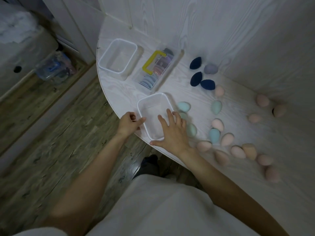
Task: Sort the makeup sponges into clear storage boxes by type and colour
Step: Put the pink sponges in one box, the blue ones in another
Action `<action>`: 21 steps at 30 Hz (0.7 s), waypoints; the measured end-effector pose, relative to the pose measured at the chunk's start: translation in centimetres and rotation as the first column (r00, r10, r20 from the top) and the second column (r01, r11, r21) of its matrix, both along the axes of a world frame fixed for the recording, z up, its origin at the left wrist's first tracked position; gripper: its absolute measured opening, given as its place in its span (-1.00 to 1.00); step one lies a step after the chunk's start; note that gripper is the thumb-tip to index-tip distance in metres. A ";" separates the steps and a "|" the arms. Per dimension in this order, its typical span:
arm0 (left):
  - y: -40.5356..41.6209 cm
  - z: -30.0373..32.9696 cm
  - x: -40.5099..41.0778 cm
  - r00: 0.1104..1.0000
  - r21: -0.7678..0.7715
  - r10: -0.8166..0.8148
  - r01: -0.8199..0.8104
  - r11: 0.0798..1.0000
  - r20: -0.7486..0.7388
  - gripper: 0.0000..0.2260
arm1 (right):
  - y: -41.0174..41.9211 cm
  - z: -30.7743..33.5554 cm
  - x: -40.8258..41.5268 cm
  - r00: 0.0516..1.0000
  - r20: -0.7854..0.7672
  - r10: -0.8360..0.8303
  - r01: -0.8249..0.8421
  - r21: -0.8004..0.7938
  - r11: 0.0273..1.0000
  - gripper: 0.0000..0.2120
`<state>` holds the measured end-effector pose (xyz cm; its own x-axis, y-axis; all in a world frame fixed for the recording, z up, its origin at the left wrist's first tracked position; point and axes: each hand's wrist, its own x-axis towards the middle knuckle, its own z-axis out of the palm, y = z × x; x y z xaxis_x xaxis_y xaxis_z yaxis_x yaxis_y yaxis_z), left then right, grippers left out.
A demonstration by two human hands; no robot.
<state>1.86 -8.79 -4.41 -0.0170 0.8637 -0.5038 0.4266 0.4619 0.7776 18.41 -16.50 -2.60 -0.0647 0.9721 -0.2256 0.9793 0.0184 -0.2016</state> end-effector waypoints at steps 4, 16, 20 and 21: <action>-0.2 0.2 -0.9 0.972 -0.058 0.011 0.003 0.998 0.233 -0.56 | 0.1 1.0 1.0 0.985 -0.164 0.053 -0.047 0.039 0.998 -0.20; 1.7 0.4 -2.0 0.986 -0.005 0.039 -0.039 0.999 0.164 -0.66 | 4.3 3.4 7.3 -0.001 -0.912 -0.410 0.495 -0.357 0.792 -0.67; 0.5 1.0 -3.8 0.988 -0.012 -0.100 0.102 0.995 0.121 -0.46 | 8.0 2.8 6.6 0.032 -0.879 -0.476 0.563 -0.378 0.735 -0.69; 0.0 1.1 -4.2 0.988 -0.015 -0.115 0.117 0.993 0.106 -0.48 | 8.9 2.5 6.2 0.091 -0.872 -0.481 0.565 -0.352 0.746 -0.69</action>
<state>-2.30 -8.75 -3.31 0.1366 0.8461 -0.5152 0.3945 0.4306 0.8117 24.57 -7.57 -0.13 0.3580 0.8605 -0.3624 -0.0656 -0.3640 -0.9291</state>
